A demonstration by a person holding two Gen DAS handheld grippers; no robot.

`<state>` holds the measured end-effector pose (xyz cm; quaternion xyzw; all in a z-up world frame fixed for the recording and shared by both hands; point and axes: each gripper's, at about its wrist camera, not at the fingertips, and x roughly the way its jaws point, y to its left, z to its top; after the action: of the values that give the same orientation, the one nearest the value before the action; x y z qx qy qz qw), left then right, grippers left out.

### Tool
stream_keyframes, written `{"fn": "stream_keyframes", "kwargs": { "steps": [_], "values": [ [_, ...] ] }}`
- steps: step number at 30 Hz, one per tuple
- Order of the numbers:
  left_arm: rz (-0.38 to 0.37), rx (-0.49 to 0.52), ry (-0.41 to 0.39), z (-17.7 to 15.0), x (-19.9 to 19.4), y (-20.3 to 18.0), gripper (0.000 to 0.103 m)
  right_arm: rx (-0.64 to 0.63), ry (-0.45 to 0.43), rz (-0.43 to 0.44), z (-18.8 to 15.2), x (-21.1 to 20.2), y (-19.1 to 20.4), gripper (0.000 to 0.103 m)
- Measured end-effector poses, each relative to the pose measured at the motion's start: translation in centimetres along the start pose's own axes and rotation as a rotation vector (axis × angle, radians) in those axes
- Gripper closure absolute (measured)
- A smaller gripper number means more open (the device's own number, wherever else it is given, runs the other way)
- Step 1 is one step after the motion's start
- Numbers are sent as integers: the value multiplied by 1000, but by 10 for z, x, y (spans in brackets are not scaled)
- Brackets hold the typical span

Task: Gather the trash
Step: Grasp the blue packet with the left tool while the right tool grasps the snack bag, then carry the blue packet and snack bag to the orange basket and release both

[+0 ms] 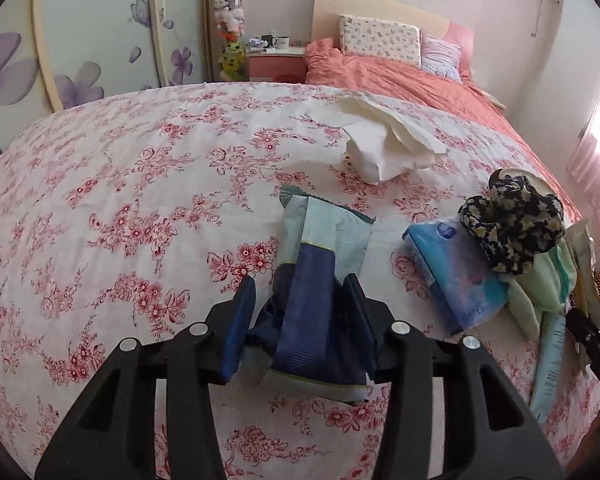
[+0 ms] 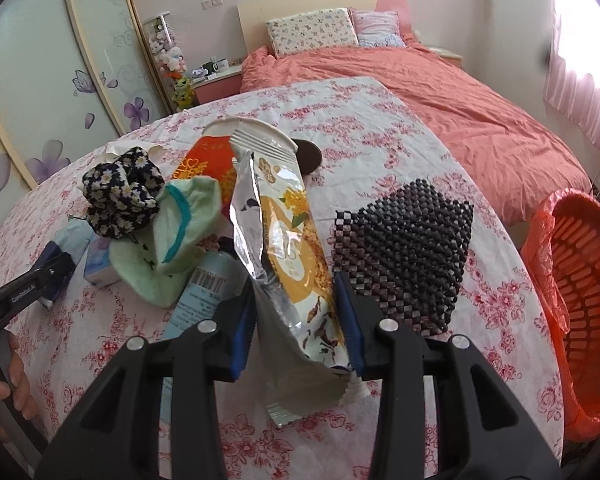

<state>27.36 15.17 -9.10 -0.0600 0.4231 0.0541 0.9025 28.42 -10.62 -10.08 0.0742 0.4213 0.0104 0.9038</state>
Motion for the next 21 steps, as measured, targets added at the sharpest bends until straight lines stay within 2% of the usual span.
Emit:
{"fn": "stream_keyframes", "kwargs": {
  "steps": [21],
  "values": [
    [-4,2,2,-2,1,0,55,-3,7,-8,0,1,1,64]
  ]
}}
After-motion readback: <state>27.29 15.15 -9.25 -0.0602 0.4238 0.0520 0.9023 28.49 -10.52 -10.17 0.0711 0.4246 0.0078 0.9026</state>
